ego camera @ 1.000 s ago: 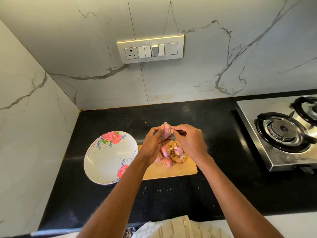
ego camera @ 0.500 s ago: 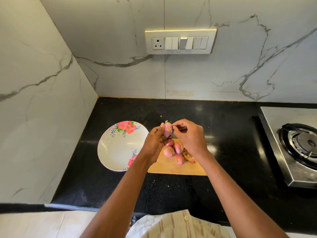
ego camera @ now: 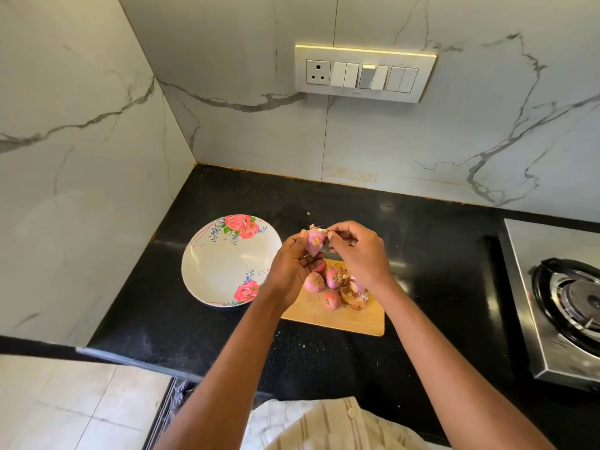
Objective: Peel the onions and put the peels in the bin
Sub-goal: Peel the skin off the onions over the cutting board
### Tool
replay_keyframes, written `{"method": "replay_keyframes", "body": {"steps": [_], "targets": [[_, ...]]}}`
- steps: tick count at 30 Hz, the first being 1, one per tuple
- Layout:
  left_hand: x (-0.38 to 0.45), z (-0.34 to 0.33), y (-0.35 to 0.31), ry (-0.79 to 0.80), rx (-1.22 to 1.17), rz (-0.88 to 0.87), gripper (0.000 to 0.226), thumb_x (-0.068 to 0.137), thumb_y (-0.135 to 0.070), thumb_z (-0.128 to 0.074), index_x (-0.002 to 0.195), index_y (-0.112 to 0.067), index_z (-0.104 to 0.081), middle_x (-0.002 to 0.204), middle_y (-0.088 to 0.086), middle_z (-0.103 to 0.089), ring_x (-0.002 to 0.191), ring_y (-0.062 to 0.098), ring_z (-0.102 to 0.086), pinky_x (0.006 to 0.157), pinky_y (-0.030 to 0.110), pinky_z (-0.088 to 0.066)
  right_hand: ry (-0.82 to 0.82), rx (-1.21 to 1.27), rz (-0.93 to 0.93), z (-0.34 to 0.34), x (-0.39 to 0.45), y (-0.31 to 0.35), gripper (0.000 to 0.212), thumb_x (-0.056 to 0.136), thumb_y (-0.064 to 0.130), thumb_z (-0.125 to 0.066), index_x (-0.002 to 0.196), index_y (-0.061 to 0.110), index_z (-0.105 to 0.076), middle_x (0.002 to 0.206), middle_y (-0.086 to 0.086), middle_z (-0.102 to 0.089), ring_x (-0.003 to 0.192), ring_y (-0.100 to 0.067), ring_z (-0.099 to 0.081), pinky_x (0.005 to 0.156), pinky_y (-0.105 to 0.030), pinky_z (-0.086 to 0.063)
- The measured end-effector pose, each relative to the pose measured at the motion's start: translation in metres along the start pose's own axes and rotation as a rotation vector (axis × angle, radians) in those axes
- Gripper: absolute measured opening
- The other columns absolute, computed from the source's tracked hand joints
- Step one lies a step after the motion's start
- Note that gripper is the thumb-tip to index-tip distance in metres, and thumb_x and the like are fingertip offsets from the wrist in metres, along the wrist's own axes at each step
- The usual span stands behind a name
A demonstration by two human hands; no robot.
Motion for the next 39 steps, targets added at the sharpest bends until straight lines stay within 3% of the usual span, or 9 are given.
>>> {"method": "replay_keyframes", "body": {"steps": [5, 8, 12, 16, 22, 28, 33, 35, 39], "targets": [[-0.004, -0.004, 0.005, -0.029, -0.008, -0.01, 0.037, 0.107, -0.038, -0.047, 0.133, -0.015, -0.059, 0.126, 0.009, -0.067, 0.115, 0.025, -0.067, 0.102, 0.038, -0.055, 0.071, 0.01, 0.017, -0.001, -0.005, 0.0, 0.023, 0.091, 0.045, -0.071, 0.107, 0.028, -0.074, 0.098, 0.019, -0.072, 0.095, 0.004, -0.067, 0.08, -0.011, -0.053], [-0.009, -0.015, 0.006, -0.014, 0.012, -0.021, 0.038, 0.102, -0.037, -0.056, 0.131, -0.013, -0.06, 0.124, 0.008, -0.068, 0.114, 0.023, -0.067, 0.1, 0.037, -0.056, 0.037, -0.01, 0.018, 0.007, -0.007, -0.008, 0.011, 0.094, 0.033, -0.071, 0.101, 0.026, -0.077, 0.092, 0.019, -0.073, 0.091, 0.004, -0.067, 0.077, -0.01, -0.052], [-0.014, -0.028, 0.001, 0.015, 0.058, -0.055, 0.038, 0.099, -0.039, -0.059, 0.129, -0.015, -0.062, 0.117, 0.003, -0.072, 0.107, 0.016, -0.071, 0.084, 0.025, -0.058, 0.02, -0.041, 0.013, 0.017, -0.007, -0.012, 0.008, 0.097, 0.027, -0.068, 0.099, 0.025, -0.075, 0.089, 0.019, -0.071, 0.089, 0.007, -0.065, 0.074, -0.007, -0.049], [-0.017, -0.045, 0.003, 0.053, 0.041, -0.004, 0.035, 0.103, -0.037, -0.053, 0.127, -0.013, -0.063, 0.108, -0.001, -0.074, 0.098, 0.013, -0.072, 0.079, 0.021, -0.056, -0.049, 0.044, -0.088, 0.028, -0.008, -0.025, 0.011, 0.099, 0.027, -0.065, 0.103, 0.022, -0.073, 0.093, 0.013, -0.072, 0.089, -0.005, -0.069, 0.078, -0.02, -0.056], [-0.012, -0.051, -0.003, 0.076, 0.04, 0.015, 0.04, 0.106, -0.037, -0.047, 0.131, -0.008, -0.061, 0.111, 0.003, -0.074, 0.099, 0.017, -0.063, 0.082, 0.024, -0.053, -0.195, 0.335, -0.269, 0.054, -0.013, -0.048, 0.008, 0.101, 0.017, -0.062, 0.102, 0.017, -0.069, 0.093, 0.002, -0.074, 0.08, -0.011, -0.072, 0.073, -0.025, -0.061], [-0.004, -0.047, -0.003, 0.085, 0.064, 0.044, 0.046, 0.107, -0.043, -0.042, 0.132, -0.01, -0.061, 0.12, 0.004, -0.074, 0.106, 0.019, -0.064, 0.085, 0.028, -0.051, -0.034, 0.02, -0.285, 0.043, -0.025, -0.064, 0.014, 0.098, 0.017, -0.065, 0.099, 0.025, -0.076, 0.087, 0.009, -0.075, 0.075, -0.009, -0.072, 0.072, -0.024, -0.059], [0.001, -0.049, -0.006, 0.115, 0.067, 0.061, 0.043, 0.106, -0.04, -0.046, 0.132, -0.009, -0.06, 0.123, 0.008, -0.071, 0.112, 0.02, -0.066, 0.084, 0.022, -0.053, 0.054, -0.196, -0.277, 0.021, -0.033, -0.071, 0.019, 0.097, 0.014, -0.065, 0.111, 0.02, -0.077, 0.108, 0.007, -0.075, 0.095, -0.007, -0.067, 0.082, -0.018, -0.049], [0.0, -0.045, -0.006, 0.122, 0.052, 0.07, 0.039, 0.105, -0.038, -0.049, 0.131, -0.01, -0.06, 0.122, 0.009, -0.068, 0.112, 0.024, -0.065, 0.084, 0.023, -0.055, 0.054, -0.26, -0.279, 0.016, -0.037, -0.072, 0.019, 0.098, 0.015, -0.063, 0.112, 0.017, -0.077, 0.112, 0.005, -0.074, 0.096, -0.009, -0.066, 0.086, -0.023, -0.05], [0.001, -0.04, -0.01, 0.153, 0.071, 0.041, 0.034, 0.105, -0.035, -0.051, 0.127, -0.012, -0.062, 0.118, 0.006, -0.068, 0.111, 0.024, -0.068, 0.094, 0.029, -0.056, -0.08, -0.271, -0.231, 0.025, -0.037, -0.064, 0.01, 0.096, 0.019, -0.068, 0.102, 0.019, -0.076, 0.099, 0.006, -0.073, 0.093, -0.01, -0.067, 0.08, -0.022, -0.05]]}}
Point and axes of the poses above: each hand's wrist, its own x-axis towards the middle knuckle, its own z-axis out of the back of the hand, y = z × x, the point moved 9 cm from there along x, towards the middle knuckle
